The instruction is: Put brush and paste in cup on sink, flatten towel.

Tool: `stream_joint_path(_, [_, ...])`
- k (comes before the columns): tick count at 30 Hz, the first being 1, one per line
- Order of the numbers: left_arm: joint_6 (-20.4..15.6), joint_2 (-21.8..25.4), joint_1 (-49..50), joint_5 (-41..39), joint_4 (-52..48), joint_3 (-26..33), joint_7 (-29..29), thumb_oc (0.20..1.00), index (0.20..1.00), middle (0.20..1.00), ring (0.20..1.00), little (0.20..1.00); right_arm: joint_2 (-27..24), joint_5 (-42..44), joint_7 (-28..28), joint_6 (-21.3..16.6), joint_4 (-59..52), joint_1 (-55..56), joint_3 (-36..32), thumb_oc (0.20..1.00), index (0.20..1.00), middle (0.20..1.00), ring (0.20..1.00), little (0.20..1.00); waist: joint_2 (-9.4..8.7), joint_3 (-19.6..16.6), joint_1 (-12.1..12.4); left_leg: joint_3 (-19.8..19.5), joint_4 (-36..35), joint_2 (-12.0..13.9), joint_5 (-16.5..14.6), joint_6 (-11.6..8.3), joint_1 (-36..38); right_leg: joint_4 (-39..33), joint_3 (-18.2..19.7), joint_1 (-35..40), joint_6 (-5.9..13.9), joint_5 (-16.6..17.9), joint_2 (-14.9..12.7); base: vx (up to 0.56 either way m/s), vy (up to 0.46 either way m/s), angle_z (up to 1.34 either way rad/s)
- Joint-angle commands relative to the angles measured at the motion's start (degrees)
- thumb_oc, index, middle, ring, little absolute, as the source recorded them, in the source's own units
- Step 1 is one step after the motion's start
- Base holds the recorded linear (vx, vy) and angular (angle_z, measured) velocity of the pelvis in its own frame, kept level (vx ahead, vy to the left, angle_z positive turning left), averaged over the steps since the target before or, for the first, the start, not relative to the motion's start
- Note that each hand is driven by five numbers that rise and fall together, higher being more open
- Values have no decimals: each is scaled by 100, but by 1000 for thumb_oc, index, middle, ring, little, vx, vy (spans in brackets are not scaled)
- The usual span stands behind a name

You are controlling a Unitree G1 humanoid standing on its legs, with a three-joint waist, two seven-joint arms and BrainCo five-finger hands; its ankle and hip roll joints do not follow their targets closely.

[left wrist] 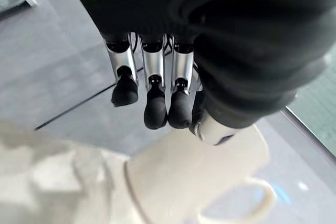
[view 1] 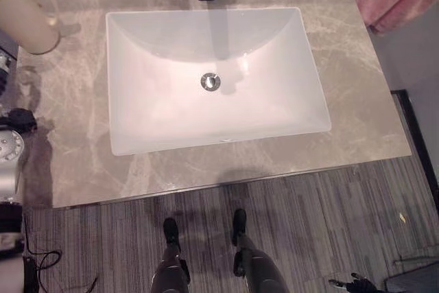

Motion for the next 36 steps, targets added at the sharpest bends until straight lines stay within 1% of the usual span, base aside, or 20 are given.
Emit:
stream_joint_path(1, [-135,494,-336,-5,299,27,388,200,200,200,200,200,-84,97,8,96,122,87,122,1000,1000,1000,1000,1000,7,-49,-65,-286,7,239,55,-190,-70,-8,92,233,547,-91,-559,43,10,-9])
stream_joint_path(2, [-114,630,-471,-44,503,-64,386,200,200,200,200,200,-65,123,1,89,115,76,171,1000,1000,1000,1000,1000,4,-52,-77,-256,7,246,53,-194,-55,-8,116,223,548,-91,-552,51,13,-8])
stream_joint_path(5, [-109,770,-651,-108,754,-182,390,200,200,200,200,200,-70,118,8,91,109,75,194,1000,1000,1000,1000,1000,-16,-54,-85,-235,7,248,80,-191,-62,-8,133,203,540,-75,-552,15,3,-6])
stream_joint_path(8, [-116,974,-1051,-369,1311,-421,387,200,200,200,200,200,-146,126,3,99,115,57,238,1000,1000,1000,1000,1000,-11,-67,-126,-228,7,249,64,-202,-70,-8,126,192,544,-97,-550,15,5,-4])
stream_joint_path(11, [-125,1045,-1249,-438,1490,-565,403,200,200,200,200,200,-154,150,1,94,97,39,252,1000,1000,1000,1000,1000,-29,-60,-134,-222,7,239,104,-196,-112,-8,132,145,546,-55,-561,2,7,-4])
stream_joint_path(12, [-135,1121,-1407,-543,1698,-663,420,200,200,200,200,200,-176,209,-2,80,98,33,255,1000,1000,1000,1000,1000,-29,-50,-153,-213,7,246,80,-206,-107,-8,140,147,557,-65,-554,9,9,-4])
stream_joint_path(14, [-135,1123,-1501,-565,1730,-732,420,200,200,200,200,200,-172,219,2,78,103,24,256,1000,1000,1000,1000,1000,-43,-44,-151,-213,7,240,113,-200,-137,-8,145,118,557,-35,-563,4,5,-2])
stream_joint_path(15, [-133,1228,-1645,-651,1962,-842,395,200,200,200,200,200,-180,263,15,78,93,21,285,1000,1000,1000,1000,1000,-50,-28,-164,-212,7,246,94,-206,-135,-8,145,116,570,-44,-554,0,0,0])
stream_joint_path(17, [-141,1271,-1750,-669,2035,-921,391,200,200,200,200,200,-163,278,22,74,93,16,297,1000,1000,1000,1000,1000,-67,-23,-164,-212,7,240,129,-200,-171,-8,145,87,567,-18,-557,0,0,0])
stream_joint_path(20, [-120,1450,-2335,-912,2754,-1441,222,200,200,200,200,200,-179,334,30,73,93,-12,361,1000,1000,1000,1000,1000,-97,4,-206,-205,7,265,127,-211,-205,-8,133,58,589,-5,-544,0,0,0])
stream_joint_path(27, [-85,1446,-2927,-1026,3273,-1916,181,200,200,200,200,200,-94,464,-4,37,86,-6,439,1000,1000,1000,1000,1000,-192,84,-270,-178,7,290,152,-218,-305,-8,167,-47,618,56,-534,0,0,0])
stream_joint_path(30, [-97,1369,-3004,-976,3222,-2004,231,200,200,200,200,200,-52,535,-8,17,87,7,427,1000,1000,1000,1000,1000,-231,114,-292,-175,7,287,150,-213,-346,-8,190,-100,626,77,-530,0,0,0])
stream_joint_path(36, [-77,1280,-2918,-869,3128,-1971,260,200,200,200,200,200,-12,541,-3,6,94,24,446,1000,1000,1000,1000,1000,-235,160,-299,-161,7,267,151,-205,-415,-8,222,-179,636,111,-552,3,15,-2])
